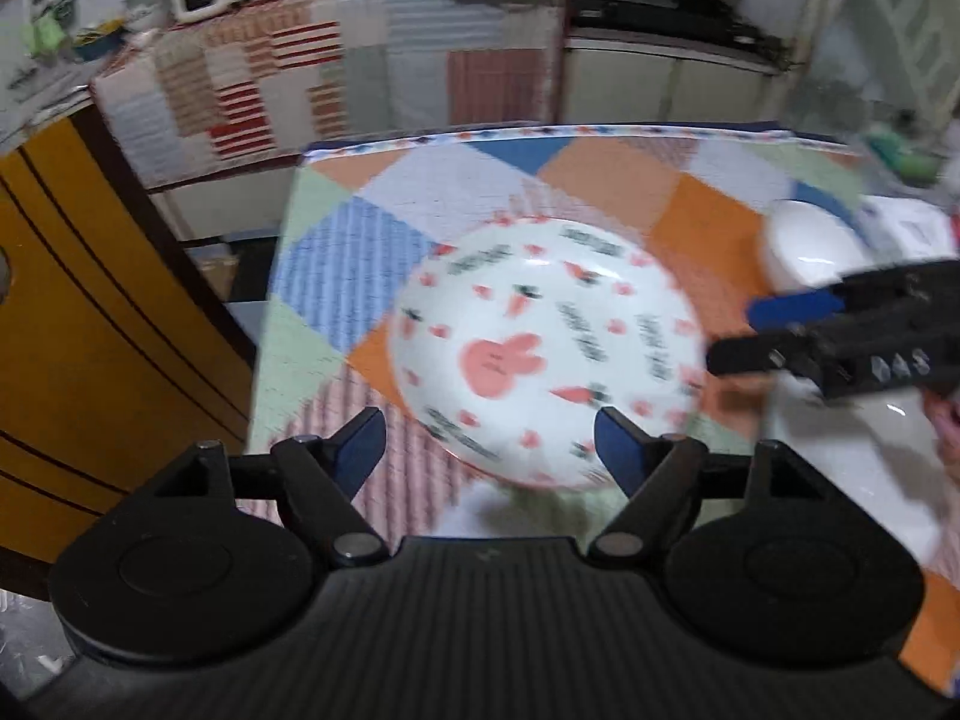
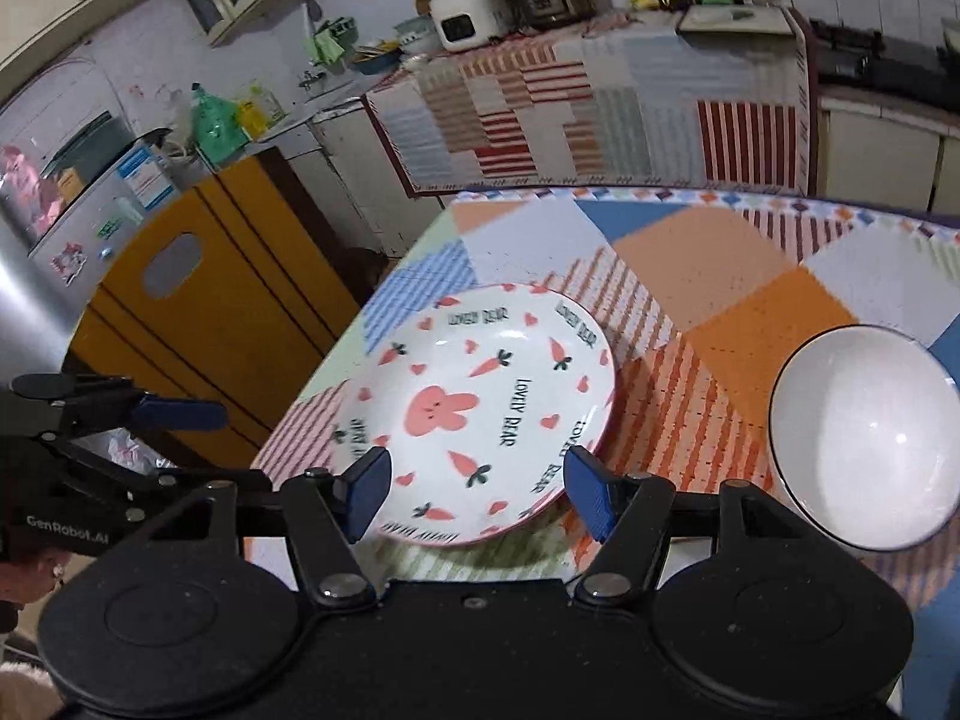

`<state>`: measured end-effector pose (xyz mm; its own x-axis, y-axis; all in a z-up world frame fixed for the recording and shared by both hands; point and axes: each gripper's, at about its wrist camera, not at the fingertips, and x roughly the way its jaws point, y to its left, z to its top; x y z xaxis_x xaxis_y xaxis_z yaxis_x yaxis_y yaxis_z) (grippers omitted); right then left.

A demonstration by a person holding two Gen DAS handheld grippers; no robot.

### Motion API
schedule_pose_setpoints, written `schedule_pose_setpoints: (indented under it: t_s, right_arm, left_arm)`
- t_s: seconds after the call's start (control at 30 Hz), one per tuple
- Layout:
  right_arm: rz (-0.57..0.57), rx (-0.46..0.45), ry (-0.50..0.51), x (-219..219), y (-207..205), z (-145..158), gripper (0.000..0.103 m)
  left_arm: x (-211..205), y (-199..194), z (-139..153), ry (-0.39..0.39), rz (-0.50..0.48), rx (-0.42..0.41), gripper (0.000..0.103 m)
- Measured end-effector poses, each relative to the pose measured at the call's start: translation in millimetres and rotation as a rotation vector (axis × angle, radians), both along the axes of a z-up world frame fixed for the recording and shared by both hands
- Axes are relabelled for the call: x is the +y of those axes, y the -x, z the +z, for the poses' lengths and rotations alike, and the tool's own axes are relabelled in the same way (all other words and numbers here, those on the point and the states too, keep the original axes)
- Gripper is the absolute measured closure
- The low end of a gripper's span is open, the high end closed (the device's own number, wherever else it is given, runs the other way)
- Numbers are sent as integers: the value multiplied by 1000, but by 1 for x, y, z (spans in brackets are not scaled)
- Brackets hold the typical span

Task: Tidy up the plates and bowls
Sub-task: 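Grasp the rim of the pink bunny plate with both tools, then lift the bunny plate and carry it over the sun plate stack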

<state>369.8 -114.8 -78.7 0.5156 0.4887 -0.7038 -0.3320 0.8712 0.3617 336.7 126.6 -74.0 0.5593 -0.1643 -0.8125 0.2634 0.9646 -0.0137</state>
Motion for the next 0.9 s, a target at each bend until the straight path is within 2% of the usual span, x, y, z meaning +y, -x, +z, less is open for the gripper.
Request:
schedule_pose_setpoints:
  t_s: [0.17,0.27,0.37,0.43,0.6,0.63,0.7,0.9]
  right_arm:
    - [-44,29,-23,-2,-13,-28,35]
    - [-66,20,12,-2,-18,-39,39]
    - [-75,0,90,4,-22,-46,43]
    - [-87,2,103,6,-26,-49,50]
    - [-106,45,86,9,-33,-59,72]
    - [-113,52,81,10,-35,-61,74]
    - [-131,61,64,12,-37,-65,75]
    - [-173,15,69,17,-32,-68,76]
  left_arm:
    - [12,-34,-30,46,110,48,27]
    - [22,-45,-46,70,149,56,29]
    - [32,-49,-59,104,185,63,31]
    - [34,-48,-68,113,185,80,32]
    - [32,-44,-83,143,183,98,45]
    - [32,-44,-86,156,181,108,52]
    - [31,-44,-86,176,174,98,61]
    - [24,-41,-90,192,160,31,71]
